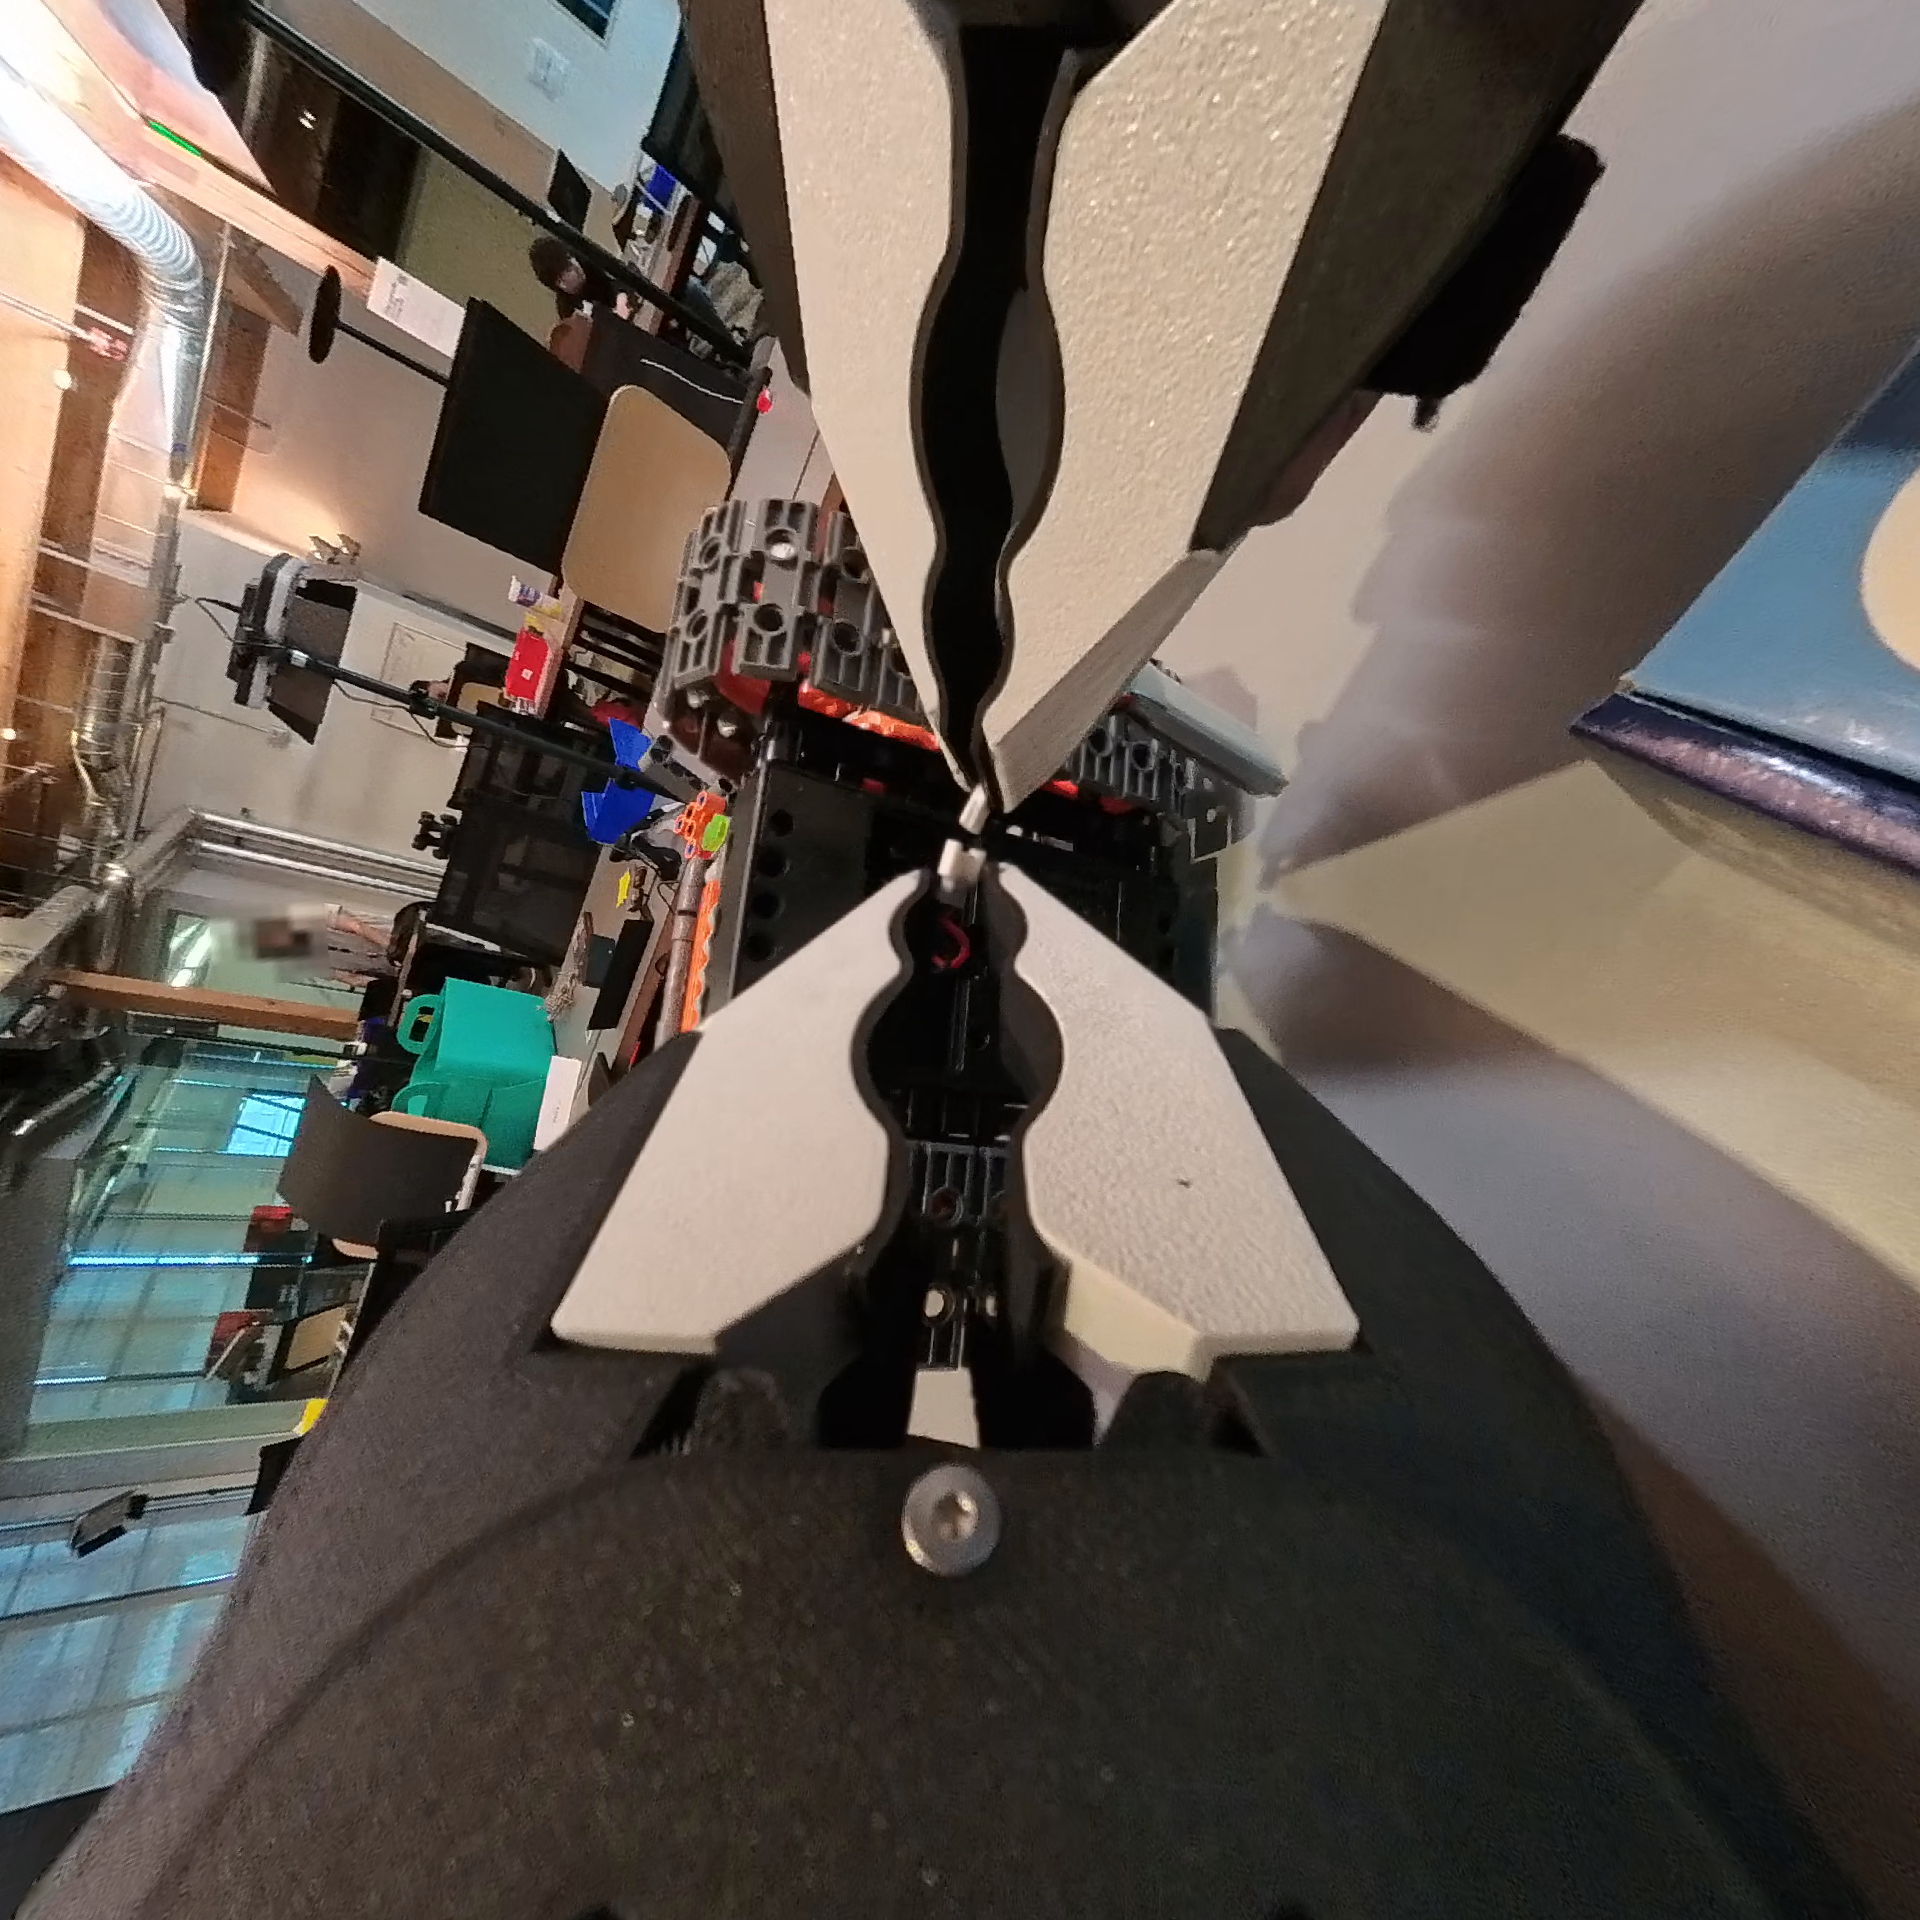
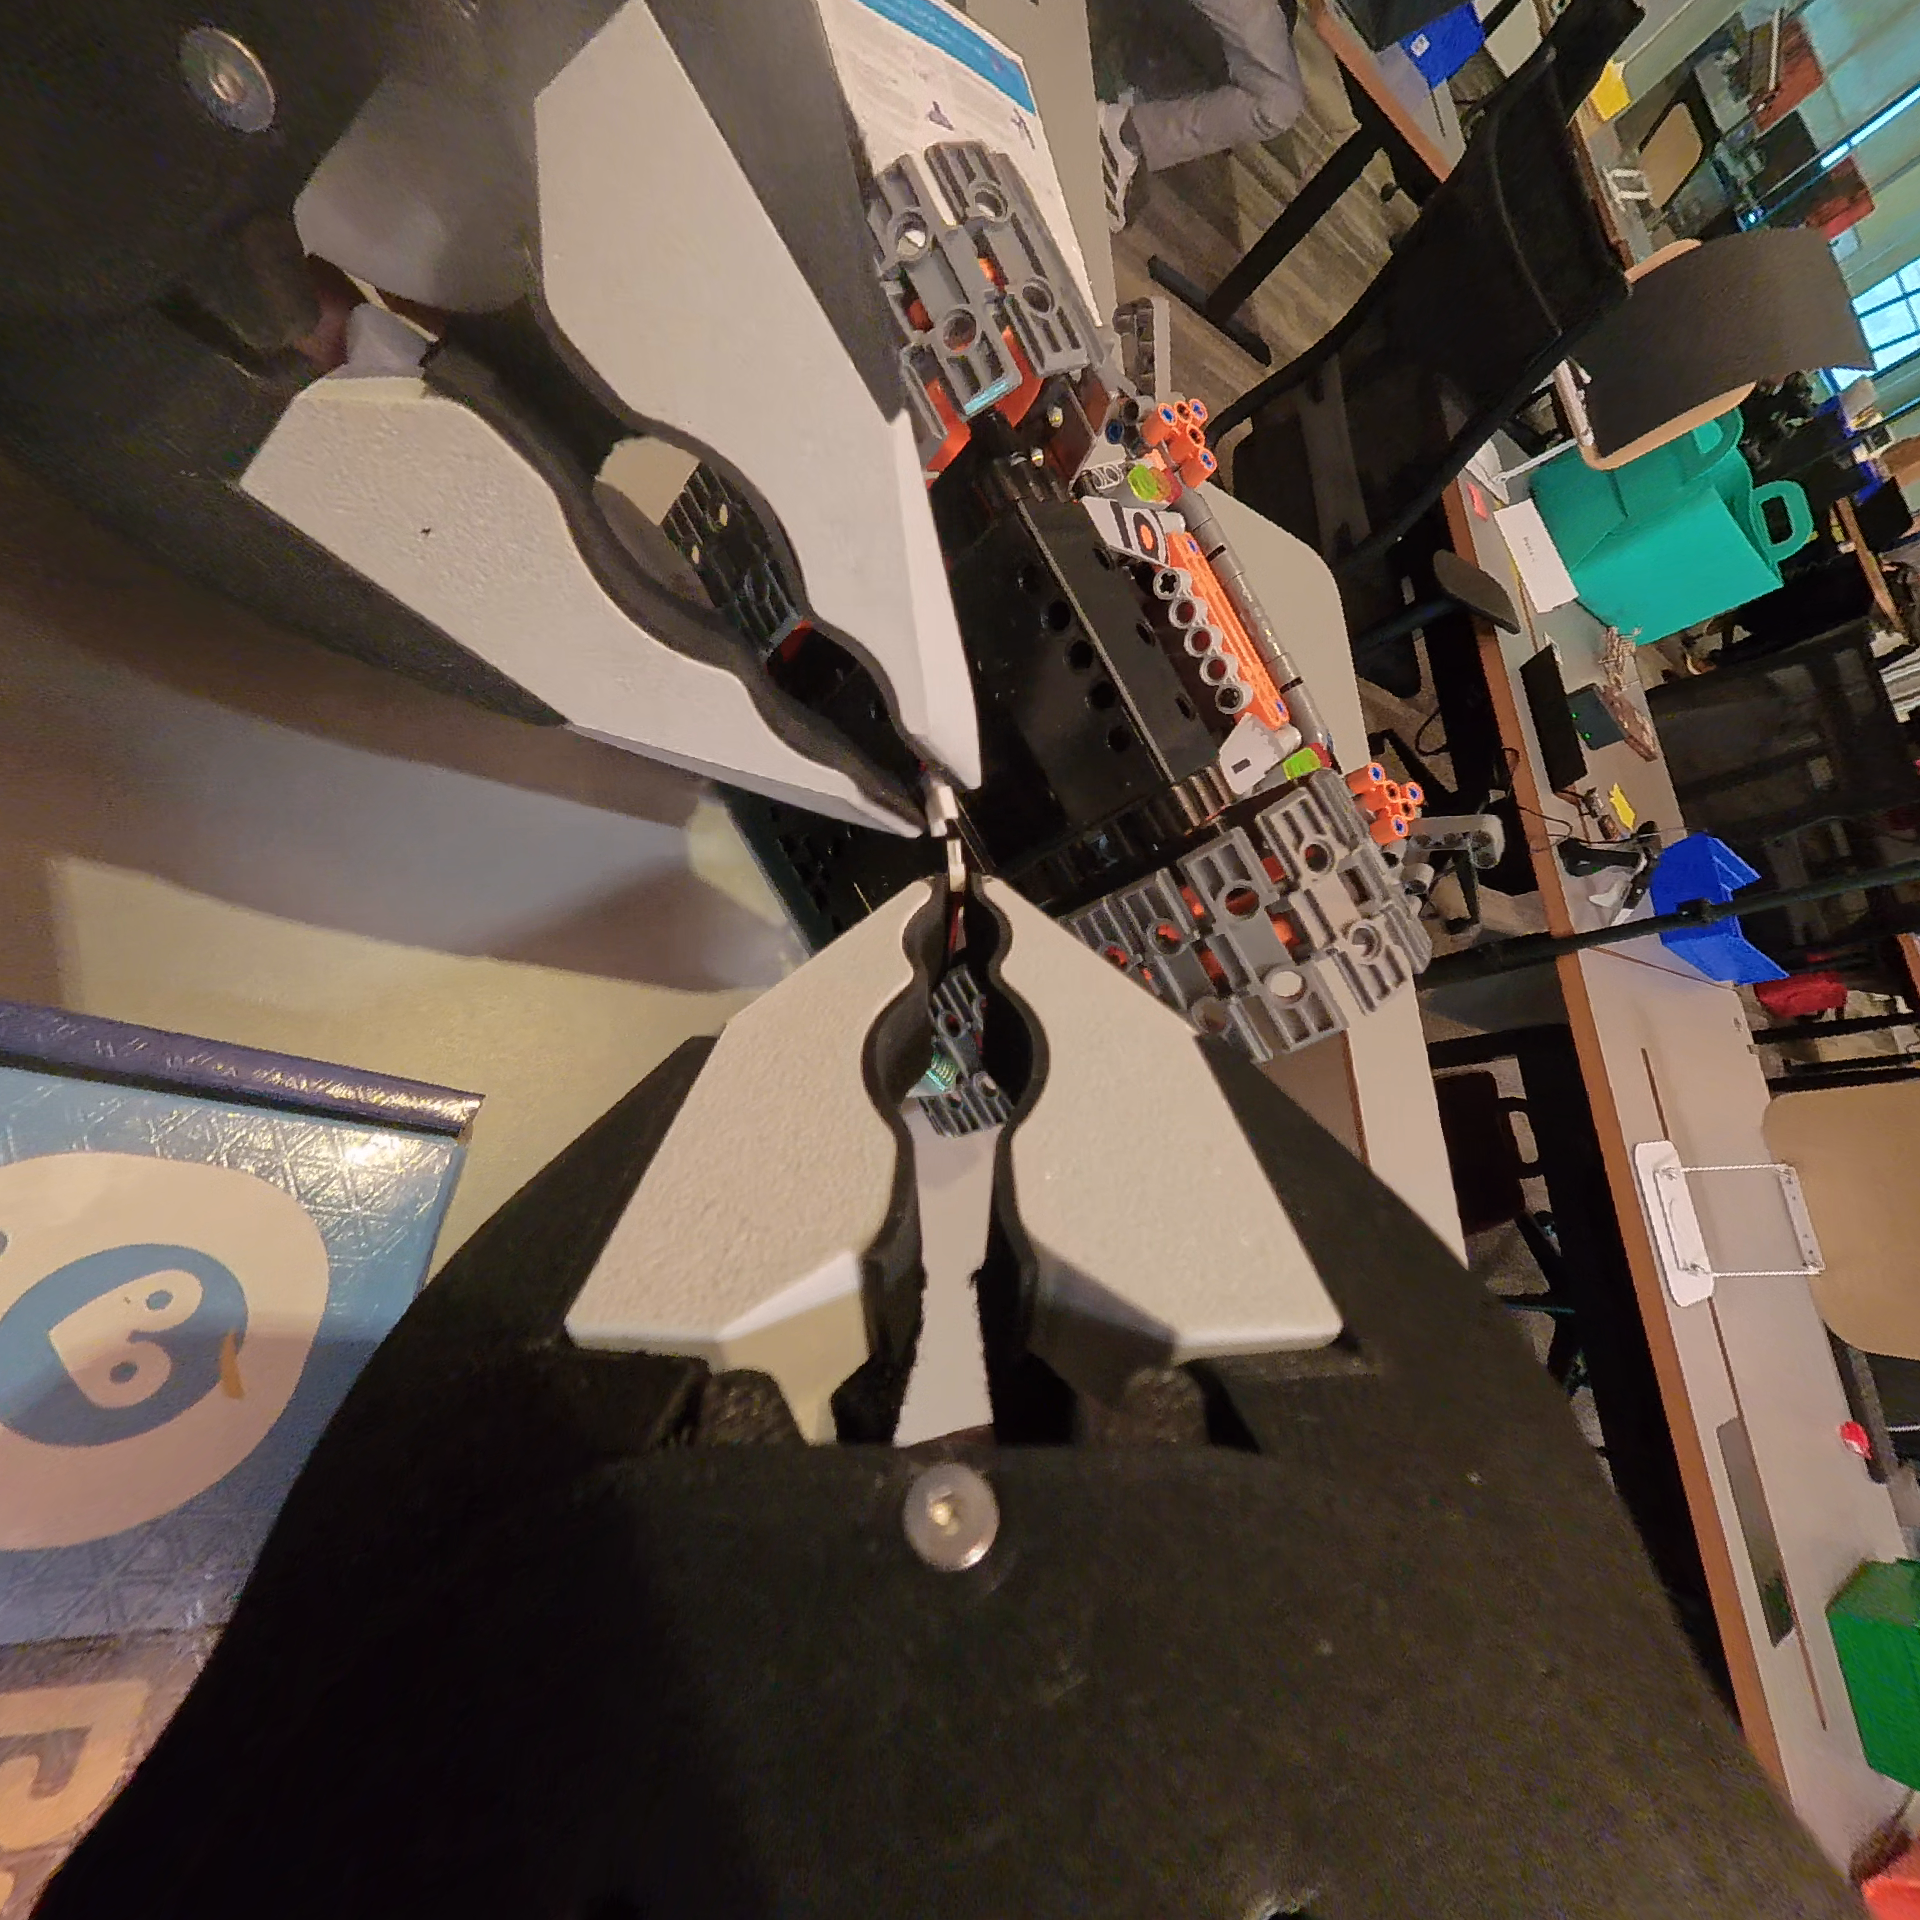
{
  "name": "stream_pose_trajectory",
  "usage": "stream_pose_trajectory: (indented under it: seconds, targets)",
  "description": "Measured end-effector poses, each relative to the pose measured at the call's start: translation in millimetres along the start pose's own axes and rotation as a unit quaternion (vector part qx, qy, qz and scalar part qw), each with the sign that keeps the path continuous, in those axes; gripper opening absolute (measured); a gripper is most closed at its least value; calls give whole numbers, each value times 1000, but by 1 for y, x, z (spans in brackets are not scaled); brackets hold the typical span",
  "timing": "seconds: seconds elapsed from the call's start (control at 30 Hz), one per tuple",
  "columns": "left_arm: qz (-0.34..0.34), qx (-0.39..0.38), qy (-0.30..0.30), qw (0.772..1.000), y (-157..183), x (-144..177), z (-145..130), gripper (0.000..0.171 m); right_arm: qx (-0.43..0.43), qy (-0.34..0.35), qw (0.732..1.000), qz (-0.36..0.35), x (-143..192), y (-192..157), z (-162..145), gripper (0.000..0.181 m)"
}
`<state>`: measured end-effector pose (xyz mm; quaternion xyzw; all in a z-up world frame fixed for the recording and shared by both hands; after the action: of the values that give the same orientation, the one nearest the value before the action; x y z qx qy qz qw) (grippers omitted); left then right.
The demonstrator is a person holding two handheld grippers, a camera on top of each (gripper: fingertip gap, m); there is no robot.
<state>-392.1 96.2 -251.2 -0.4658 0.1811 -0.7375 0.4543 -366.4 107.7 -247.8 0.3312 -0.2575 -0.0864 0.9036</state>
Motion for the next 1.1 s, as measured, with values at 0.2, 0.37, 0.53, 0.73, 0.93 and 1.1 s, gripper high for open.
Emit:
stream_pose_trajectory:
  seconds: [0.2, 0.37, 0.53, 0.73, 0.93, 1.1]
  targets:
    - [11, -20, -8, 1000, 4, 0, -2, 3, -21, 5, 1000, 14, 4, 1, 1, 0]
    - [39, -61, -12, 997, 8, 3, -5, 2, -41, -4, 998, 53, 8, -7, -5, 0]
    - [51, -75, -8, 996, 6, 4, -5, 2, -84, -31, 985, 149, 16, -23, -20, 0]
    - [39, -75, -7, 996, 12, 1, -7, 0, -207, -96, 921, 317, 31, -40, -45, 0]
    - [33, -70, -6, 997, 14, -2, -5, 1, -280, -158, 855, 406, 26, -52, -72, 0]
    - [32, -67, -6, 997, 11, -2, -7, 1, -267, -165, 874, 370, 18, -48, -76, 13]
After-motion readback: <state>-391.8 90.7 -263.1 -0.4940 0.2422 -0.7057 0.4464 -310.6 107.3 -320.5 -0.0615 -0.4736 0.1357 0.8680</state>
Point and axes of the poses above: each gripper's, where its closed fingertips meet, x back along the fingers, z out of its top, y = z × x across the jaws, the point moved 2 cm from there along x, back along the fingers, and after that the axes turned 12 degrees about -z, right-handed, at the moved point
